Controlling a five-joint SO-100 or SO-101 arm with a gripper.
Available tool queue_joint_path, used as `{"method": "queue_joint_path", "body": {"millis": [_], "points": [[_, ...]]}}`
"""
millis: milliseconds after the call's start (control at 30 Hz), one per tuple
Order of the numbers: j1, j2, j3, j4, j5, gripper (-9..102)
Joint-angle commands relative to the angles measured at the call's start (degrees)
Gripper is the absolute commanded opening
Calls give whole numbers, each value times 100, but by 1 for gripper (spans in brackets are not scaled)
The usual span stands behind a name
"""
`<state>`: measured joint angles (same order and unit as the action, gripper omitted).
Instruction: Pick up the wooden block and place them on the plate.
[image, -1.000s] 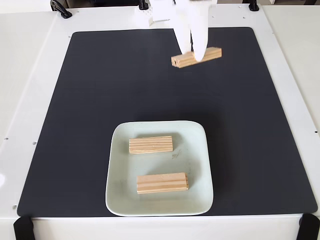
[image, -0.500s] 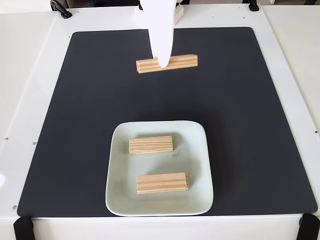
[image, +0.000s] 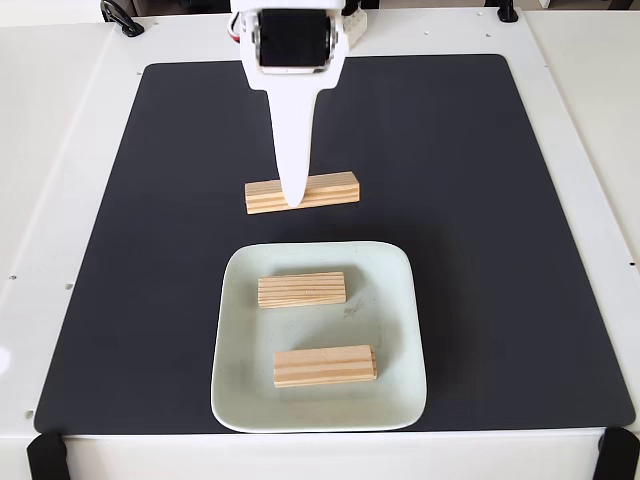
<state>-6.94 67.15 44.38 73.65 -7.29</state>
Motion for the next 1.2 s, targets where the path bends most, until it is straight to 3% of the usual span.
{"method": "queue_joint_path", "body": {"millis": [0, 267, 1167], "points": [[70, -132, -343, -44, 35, -1], [185, -1028, -940, -756, 563, -1], [-105, -2074, -1960, -765, 589, -1]]}}
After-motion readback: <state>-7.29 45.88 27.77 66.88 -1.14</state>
